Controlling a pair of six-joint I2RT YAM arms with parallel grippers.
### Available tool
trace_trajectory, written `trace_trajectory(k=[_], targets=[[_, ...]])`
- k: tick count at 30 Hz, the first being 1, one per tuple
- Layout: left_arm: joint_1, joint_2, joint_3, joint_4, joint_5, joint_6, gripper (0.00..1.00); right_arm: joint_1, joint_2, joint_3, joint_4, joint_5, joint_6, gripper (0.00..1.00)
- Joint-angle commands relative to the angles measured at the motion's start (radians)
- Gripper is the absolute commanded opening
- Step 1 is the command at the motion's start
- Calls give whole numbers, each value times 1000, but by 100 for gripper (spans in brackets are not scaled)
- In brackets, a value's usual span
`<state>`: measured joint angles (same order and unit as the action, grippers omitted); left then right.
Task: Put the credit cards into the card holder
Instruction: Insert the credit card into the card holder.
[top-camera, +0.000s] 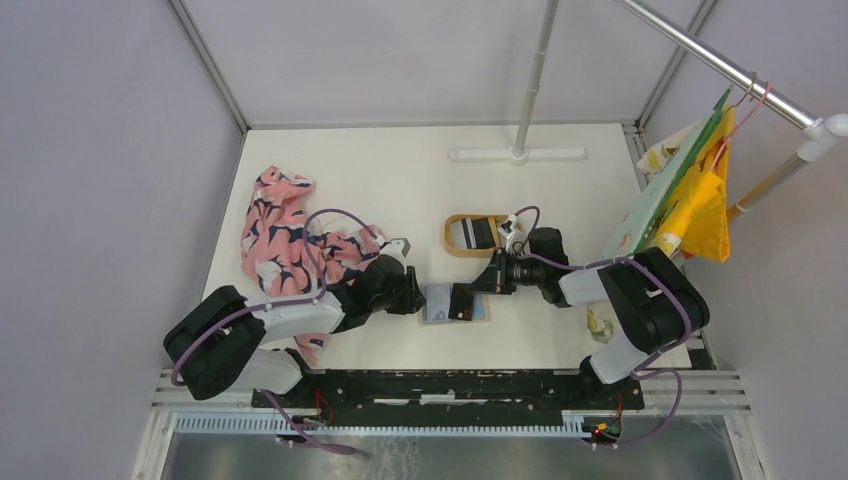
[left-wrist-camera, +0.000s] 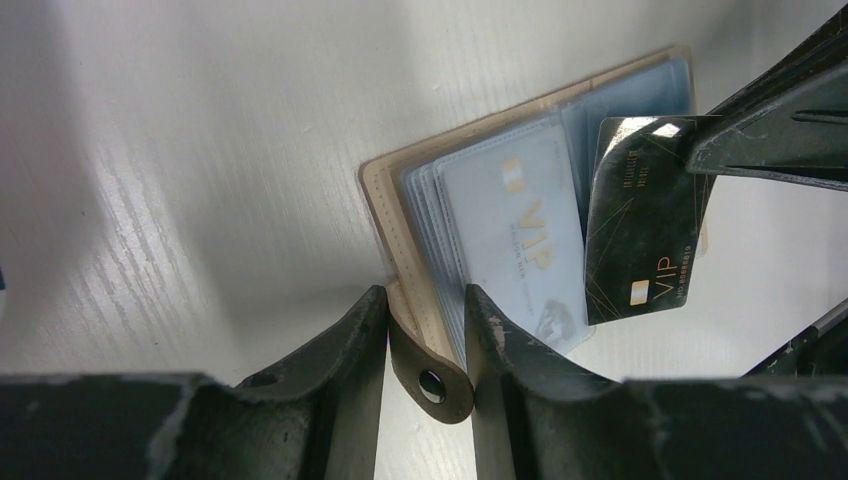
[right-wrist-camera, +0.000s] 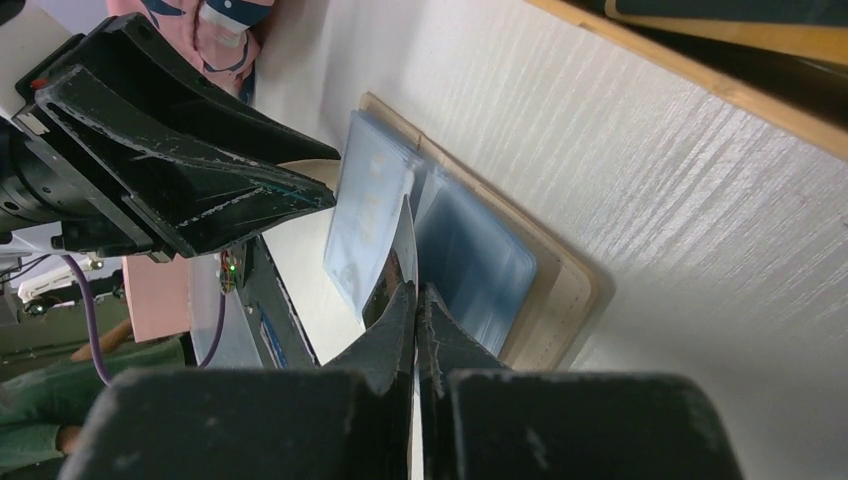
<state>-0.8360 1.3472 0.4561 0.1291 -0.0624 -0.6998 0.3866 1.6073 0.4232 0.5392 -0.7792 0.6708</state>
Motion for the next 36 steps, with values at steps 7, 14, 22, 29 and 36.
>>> trace_trajectory(k=[7, 14, 22, 29, 36], targets=[[-20, 33, 34, -9, -14, 2, 38, 24, 25, 29, 39, 77, 40, 0], [-22, 39, 38, -9, -11, 3, 37, 56, 32, 40, 38, 76, 36, 0], [-24, 30, 38, -19, -18, 5, 37, 64, 38, 44, -40, 129, 27, 0], [-24, 28, 45, -27, -22, 11, 37, 66, 33, 49, -95, 157, 21, 0], [-24, 44, 53, -8, -2, 22, 37, 86, 77, 84, -81, 132, 44, 0]])
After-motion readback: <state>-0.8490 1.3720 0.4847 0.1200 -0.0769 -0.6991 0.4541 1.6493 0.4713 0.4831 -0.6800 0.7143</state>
